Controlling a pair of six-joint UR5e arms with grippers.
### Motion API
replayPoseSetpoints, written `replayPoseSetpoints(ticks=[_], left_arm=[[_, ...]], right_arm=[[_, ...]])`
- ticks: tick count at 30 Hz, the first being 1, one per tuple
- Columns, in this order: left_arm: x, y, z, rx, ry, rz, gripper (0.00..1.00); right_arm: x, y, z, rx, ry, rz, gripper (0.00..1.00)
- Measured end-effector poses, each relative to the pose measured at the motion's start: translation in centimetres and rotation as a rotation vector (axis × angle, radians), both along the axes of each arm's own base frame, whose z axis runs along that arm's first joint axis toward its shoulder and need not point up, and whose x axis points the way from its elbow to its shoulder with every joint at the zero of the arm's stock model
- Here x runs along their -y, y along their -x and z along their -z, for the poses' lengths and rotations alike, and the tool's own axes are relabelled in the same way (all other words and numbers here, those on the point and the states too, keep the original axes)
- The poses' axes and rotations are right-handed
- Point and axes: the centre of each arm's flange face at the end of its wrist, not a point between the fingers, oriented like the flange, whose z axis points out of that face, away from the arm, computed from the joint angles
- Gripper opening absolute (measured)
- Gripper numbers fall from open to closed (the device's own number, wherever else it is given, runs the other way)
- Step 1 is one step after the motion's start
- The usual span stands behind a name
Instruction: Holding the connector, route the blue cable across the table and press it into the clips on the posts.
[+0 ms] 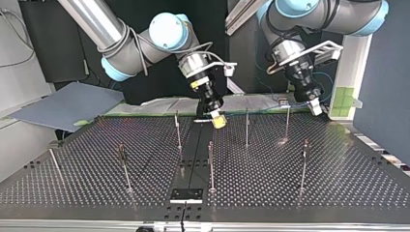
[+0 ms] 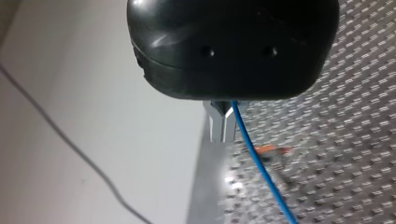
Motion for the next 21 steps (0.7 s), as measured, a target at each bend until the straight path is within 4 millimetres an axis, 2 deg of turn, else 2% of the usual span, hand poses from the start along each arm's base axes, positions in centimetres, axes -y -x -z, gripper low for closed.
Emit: replayPoseSetpoints(ticks=[3, 8, 13, 21], left_arm=[[-0.9, -0.2, -1.0, 0.025, -0.004, -0.001, 0.0], [-2.0, -1.7, -1.2, 0.024, -0.018, -0.003, 0.0], [-3.4, -3.9, -0.6, 0.009, -0.031, -0.004, 0.0], [-4.8, -6.3, 0.1, 0.008, -0.037, 0.001, 0.0]], right_arm=[[-0.2, -0.8, -0.4, 0.0, 0.0, -0.011, 0.0], [-0.6, -2.3, -0.6, -0.01, -0.007, -0.029, 0.0], [-0.6, -3.2, -1.5, -0.003, -0.002, -0.037, 0.0], [0.3, -4.5, -0.9, -0.02, -0.017, -0.036, 0.0]])
